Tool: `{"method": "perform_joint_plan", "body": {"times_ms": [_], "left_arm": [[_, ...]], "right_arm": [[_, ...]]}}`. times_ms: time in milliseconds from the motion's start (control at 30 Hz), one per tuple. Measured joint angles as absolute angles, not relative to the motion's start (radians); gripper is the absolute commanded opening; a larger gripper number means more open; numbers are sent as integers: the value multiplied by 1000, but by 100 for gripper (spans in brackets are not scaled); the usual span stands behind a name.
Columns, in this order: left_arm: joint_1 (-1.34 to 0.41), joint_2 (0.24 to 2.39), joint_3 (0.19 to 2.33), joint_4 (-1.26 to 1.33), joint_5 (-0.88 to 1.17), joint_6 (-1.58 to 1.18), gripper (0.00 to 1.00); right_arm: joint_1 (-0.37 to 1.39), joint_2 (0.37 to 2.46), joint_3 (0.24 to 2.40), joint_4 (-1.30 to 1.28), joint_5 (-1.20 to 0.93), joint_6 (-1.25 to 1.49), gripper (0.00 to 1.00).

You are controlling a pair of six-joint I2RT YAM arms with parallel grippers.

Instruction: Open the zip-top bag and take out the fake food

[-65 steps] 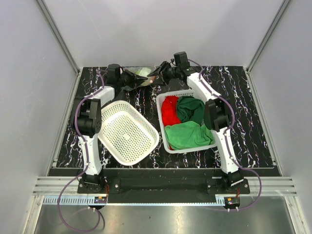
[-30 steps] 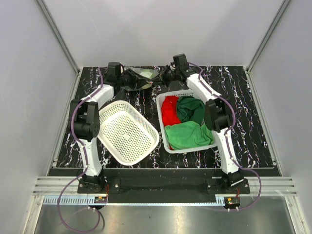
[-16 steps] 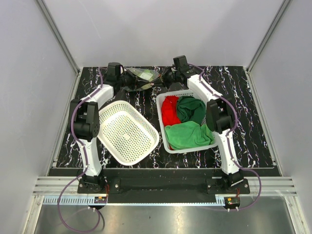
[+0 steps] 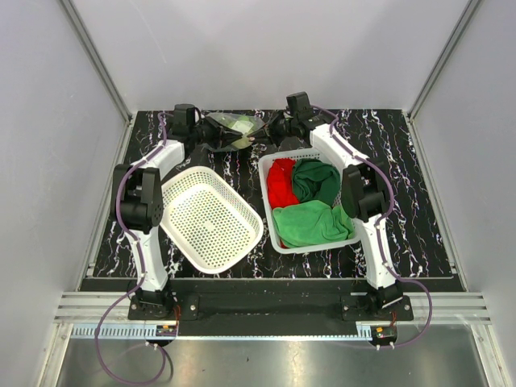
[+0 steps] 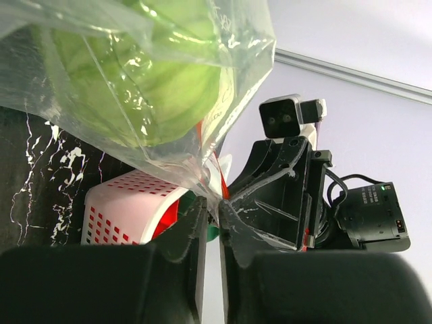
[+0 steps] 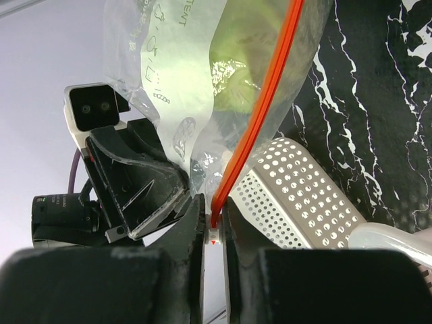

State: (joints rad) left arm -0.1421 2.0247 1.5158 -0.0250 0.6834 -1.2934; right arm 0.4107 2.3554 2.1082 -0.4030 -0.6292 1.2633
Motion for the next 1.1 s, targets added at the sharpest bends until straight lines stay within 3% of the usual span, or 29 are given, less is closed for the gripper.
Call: {"method": "perform_joint_plan", "body": {"times_ms": [100,233,300,433,633,767,1100], "left_arm": [[-142,2025,1516,-23,684,-1293,39],[-144,2027,1516,-24,682,-1291,41],[-146,2033,1520,-26,681,-1290,20],[-150,2051,1537,-36,682,-1287,0],[-156,2064,1565,-64,683,-1274,0],[-165,2064,1566,-82,685,-1262,0],[-174,2053,1560,-84,680,-1245,0]], "right_arm": [[411,2355,2104,-393,-630,1266,13],[411,2354,2099,-386,-630,1271,13],[411,2353,2099,-385,-630,1274,13],[411,2351,2096,-381,-629,1278,15],[405,2332,2045,-370,-624,1287,15],[397,2304,1999,-360,-617,1293,8],[388,2286,1964,-346,-621,1311,7]]}}
